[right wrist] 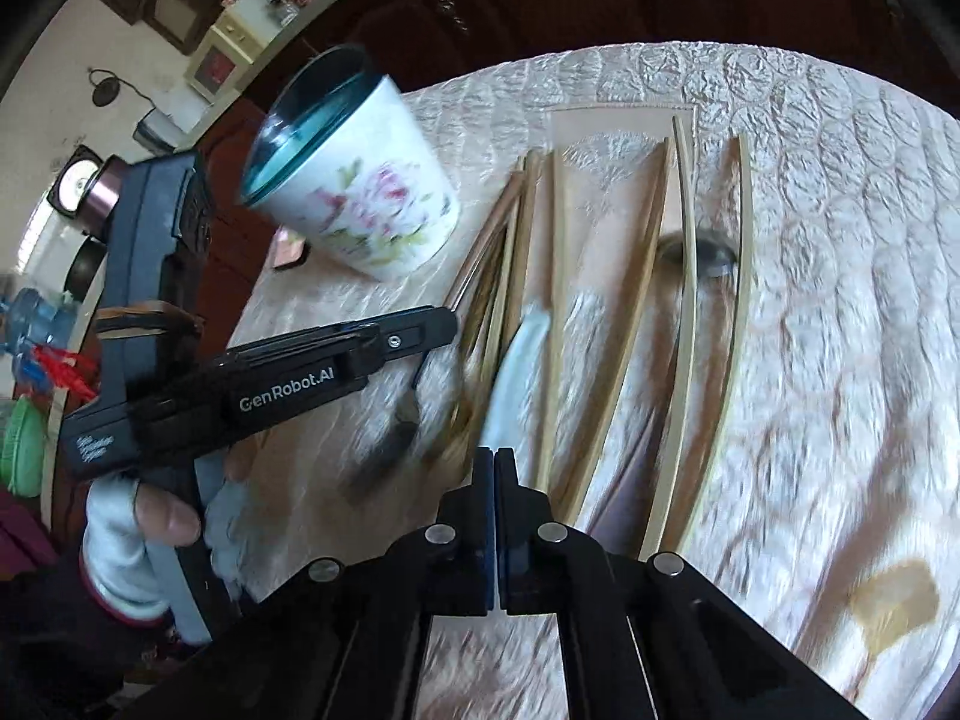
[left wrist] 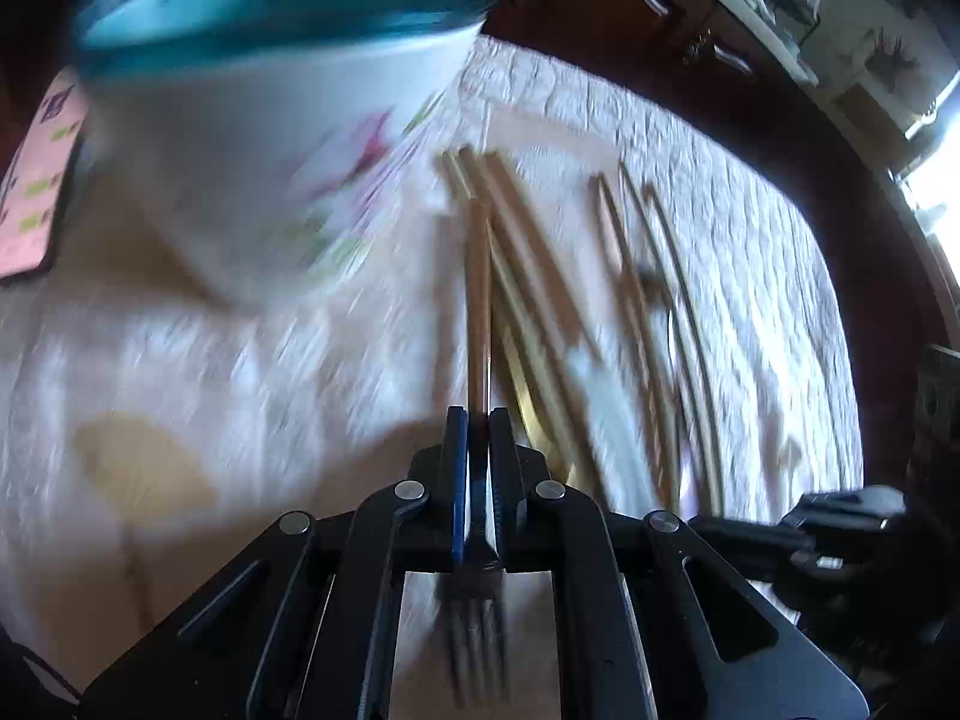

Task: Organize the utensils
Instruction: 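Grasp the dark-handled fork with the left gripper while the right gripper grasps the white ceramic spoon, then lift the fork with the left gripper while the right gripper lifts the spoon toward the holder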

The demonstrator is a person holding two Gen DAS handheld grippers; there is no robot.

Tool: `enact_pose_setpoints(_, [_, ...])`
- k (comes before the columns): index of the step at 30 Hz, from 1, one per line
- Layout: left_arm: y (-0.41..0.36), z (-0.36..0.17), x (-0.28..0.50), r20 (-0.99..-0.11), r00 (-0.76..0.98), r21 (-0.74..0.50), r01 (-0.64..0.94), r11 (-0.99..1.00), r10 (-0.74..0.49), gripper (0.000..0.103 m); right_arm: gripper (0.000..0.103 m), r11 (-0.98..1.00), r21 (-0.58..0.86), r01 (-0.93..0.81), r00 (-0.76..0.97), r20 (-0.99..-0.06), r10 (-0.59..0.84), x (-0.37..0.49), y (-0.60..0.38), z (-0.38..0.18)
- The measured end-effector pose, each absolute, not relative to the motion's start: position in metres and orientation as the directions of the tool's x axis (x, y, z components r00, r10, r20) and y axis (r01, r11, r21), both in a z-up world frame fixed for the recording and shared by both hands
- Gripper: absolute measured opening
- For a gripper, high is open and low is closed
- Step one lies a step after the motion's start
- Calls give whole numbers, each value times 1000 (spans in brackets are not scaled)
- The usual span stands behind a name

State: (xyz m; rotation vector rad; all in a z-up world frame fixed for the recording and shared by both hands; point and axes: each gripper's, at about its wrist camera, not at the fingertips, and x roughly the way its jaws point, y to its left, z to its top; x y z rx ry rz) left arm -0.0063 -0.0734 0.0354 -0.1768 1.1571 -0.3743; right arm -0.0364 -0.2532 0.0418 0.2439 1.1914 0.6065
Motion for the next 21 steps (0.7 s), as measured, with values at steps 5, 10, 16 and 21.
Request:
enact_pose_setpoints(5, [-56,35,-42,-889,314,-268,231,935,-333,6,0,797,501,-337,173,-799,575,-75,-250,42])
enact_pose_setpoints(10, [-41,37,-66,-899,319,-227,243,943,-299,6,4,858,422,-293,286,-817,500,-73,-257,48])
enact_pose_setpoints(16, [-31,36,-63,-899,338,-214,212,953,-277,6,20,880,361,-309,338,-823,456,-47,-246,54])
enact_pose_setpoints(21, [-33,37,-64,-900,346,-200,214,956,-266,6,20,885,321,-336,328,-841,430,-26,-223,46])
